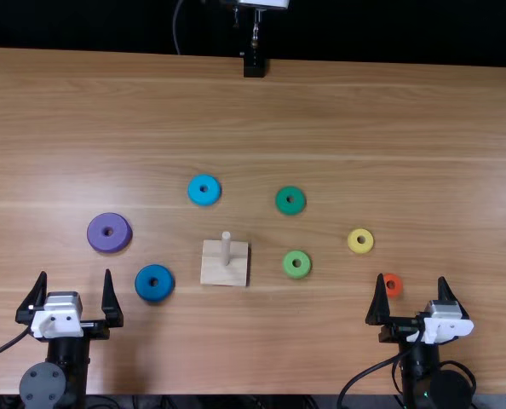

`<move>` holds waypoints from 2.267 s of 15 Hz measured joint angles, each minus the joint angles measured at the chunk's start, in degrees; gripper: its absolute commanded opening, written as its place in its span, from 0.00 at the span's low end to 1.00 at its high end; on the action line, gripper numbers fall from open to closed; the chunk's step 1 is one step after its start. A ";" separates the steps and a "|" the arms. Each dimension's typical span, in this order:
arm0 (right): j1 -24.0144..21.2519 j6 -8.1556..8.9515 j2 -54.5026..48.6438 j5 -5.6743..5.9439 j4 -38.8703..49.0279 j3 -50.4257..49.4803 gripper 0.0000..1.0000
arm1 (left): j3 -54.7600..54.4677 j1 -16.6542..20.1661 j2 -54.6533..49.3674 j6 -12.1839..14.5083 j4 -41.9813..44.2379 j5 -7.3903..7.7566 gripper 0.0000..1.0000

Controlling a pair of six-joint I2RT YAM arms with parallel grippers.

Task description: Build the Hanoi tower: stack the rings onto the peg from bottom to top in this color order: purple, dark blue, light blue, dark green, light green, yellow, orange.

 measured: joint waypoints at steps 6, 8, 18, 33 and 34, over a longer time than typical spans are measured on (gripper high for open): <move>0.00 0.02 -0.02 0.00 0.00 0.00 1.00 | 0.00 0.00 0.00 -0.02 0.02 0.00 1.00; 0.00 -0.02 0.00 0.00 0.02 0.00 1.00 | 0.00 0.00 0.00 -0.04 0.04 0.00 1.00; 0.00 0.00 0.00 0.00 0.02 0.00 1.00 | 2.10 0.02 0.00 -0.04 -4.07 -2.38 1.00; 0.00 -0.02 0.00 -0.04 0.00 0.00 1.00 | 43.12 -0.44 68.37 4.52 -10.49 -3.02 1.00; 0.00 -0.02 0.00 0.00 0.00 0.00 1.00 | 43.87 -0.72 71.25 4.57 -10.58 -2.99 1.00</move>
